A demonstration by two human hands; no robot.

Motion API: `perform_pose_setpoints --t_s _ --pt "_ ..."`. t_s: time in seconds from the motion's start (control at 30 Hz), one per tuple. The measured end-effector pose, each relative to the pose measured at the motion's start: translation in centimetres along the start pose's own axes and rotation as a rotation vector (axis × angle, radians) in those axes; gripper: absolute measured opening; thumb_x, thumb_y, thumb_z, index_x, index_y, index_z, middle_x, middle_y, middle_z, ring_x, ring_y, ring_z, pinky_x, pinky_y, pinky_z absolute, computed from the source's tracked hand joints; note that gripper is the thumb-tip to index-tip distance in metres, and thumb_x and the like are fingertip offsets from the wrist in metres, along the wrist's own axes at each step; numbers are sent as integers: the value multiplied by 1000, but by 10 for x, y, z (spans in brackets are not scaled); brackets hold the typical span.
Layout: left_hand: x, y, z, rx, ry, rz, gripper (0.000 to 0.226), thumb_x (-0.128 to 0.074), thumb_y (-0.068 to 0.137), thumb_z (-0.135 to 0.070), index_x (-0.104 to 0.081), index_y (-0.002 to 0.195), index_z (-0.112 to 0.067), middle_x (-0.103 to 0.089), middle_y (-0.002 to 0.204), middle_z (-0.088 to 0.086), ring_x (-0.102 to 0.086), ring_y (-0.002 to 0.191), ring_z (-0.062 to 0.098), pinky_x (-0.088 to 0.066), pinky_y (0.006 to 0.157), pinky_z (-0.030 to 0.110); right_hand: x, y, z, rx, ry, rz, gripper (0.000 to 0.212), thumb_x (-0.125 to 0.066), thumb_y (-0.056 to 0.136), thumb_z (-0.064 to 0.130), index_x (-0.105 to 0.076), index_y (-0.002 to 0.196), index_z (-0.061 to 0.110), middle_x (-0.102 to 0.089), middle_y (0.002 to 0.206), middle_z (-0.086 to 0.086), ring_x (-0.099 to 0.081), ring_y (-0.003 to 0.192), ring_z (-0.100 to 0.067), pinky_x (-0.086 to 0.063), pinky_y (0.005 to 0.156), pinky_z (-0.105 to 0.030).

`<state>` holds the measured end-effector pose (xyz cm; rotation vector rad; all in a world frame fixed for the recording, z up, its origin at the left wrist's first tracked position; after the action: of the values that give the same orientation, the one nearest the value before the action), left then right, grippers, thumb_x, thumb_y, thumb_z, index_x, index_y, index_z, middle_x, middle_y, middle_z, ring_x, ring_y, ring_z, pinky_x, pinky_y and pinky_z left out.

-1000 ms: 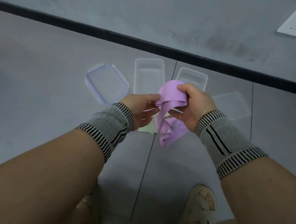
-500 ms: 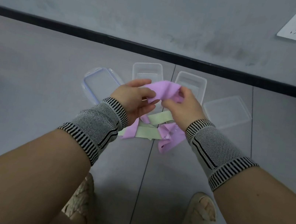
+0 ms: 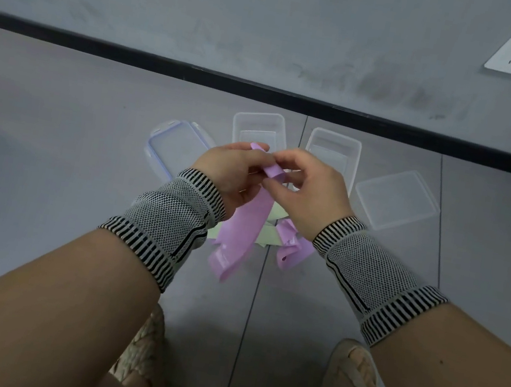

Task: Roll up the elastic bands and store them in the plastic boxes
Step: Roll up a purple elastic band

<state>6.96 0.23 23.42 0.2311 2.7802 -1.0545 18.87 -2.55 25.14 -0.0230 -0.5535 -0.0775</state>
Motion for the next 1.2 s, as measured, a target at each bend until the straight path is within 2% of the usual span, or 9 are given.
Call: perform_pose_setpoints --t_s 0.1,0.23,0.43,0.57,0.73,0.8,0.87,1.0,1.2 --pt "-1 0 0 22 23 66 4 -60 85 -15 -62 84 -17 -70 92 2 -63 79 12 -43 68 22 3 3 -6 -48 29 -3 20 -67 86 19 -67 104 25 -70 99 8 -69 82 -6 -56 83 -31" --pt "-3 -1 -4 16 71 164 26 -62 84 -12 -67 110 -11 -70 110 2 -66 94 10 -48 76 24 9 6 -10 -85 52 -1 16 -65 85 18 -68 98 26 -72 91 5 -69 79 -9 -57 81 -34" --pt "12 0 -23 -217 358 -80 14 -64 85 -11 -66 95 -20 -60 73 -4 -53 64 7 -36 49 18 20 10 -17 -342 422 -29 19 -51 93 7 -66 83 11 -63 64 -4 -63 53 -11 -54 59 -27" --pt "11 0 -25 -265 424 -24 26 -64 86 -21 -66 112 -20 -66 106 -5 -58 99 7 -44 87 28 19 9 -16 -451 688 61 17 -51 93 5 -58 79 10 -57 66 -8 -55 50 -16 -48 56 -29" --pt "-1 -3 -20 -287 472 89 11 -65 85 -14 -67 75 -16 -64 73 3 -58 71 18 -44 73 30 17 9 -17 -461 708 111 16 -49 93 4 -57 80 8 -59 69 -9 -57 54 -17 -50 54 -26" --pt "-1 -1 -18 -276 424 103 14 -65 85 -9 -63 72 -12 -59 79 14 -52 75 23 -48 76 39 16 9 -16 -450 681 116 18 -49 93 4 -58 78 8 -60 68 -9 -57 52 -15 -50 53 -26" --pt "-2 -2 -16 -259 390 119 14 -64 86 -7 -62 73 -10 -60 81 15 -55 75 24 -53 76 38 16 9 -17 -440 656 108 19 -50 93 5 -58 77 9 -60 67 -9 -57 51 -15 -51 55 -26" --pt "-1 -3 -17 -231 256 124 19 -59 88 -6 -58 70 -12 -61 61 2 -56 53 13 -50 51 21 14 7 -21 -458 712 99 11 -58 92 20 -63 88 11 -66 79 -7 -65 69 -20 -55 76 -39" --pt "-1 -3 -24 -167 -74 155 12 -52 93 -7 -56 82 -10 -65 72 5 -64 61 17 -57 57 27 -11 -6 -28 -371 435 330 20 -73 79 16 -70 99 21 -73 99 0 -67 94 -17 -49 92 -37"
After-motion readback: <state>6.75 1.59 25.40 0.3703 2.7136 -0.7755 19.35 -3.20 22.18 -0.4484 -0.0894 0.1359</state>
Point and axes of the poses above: each hand's wrist, its own y-axis towards the middle knuckle, its own x-axis out of the back of the hand, z = x × y, the point moved 6 cm from there along y, towards the middle knuckle
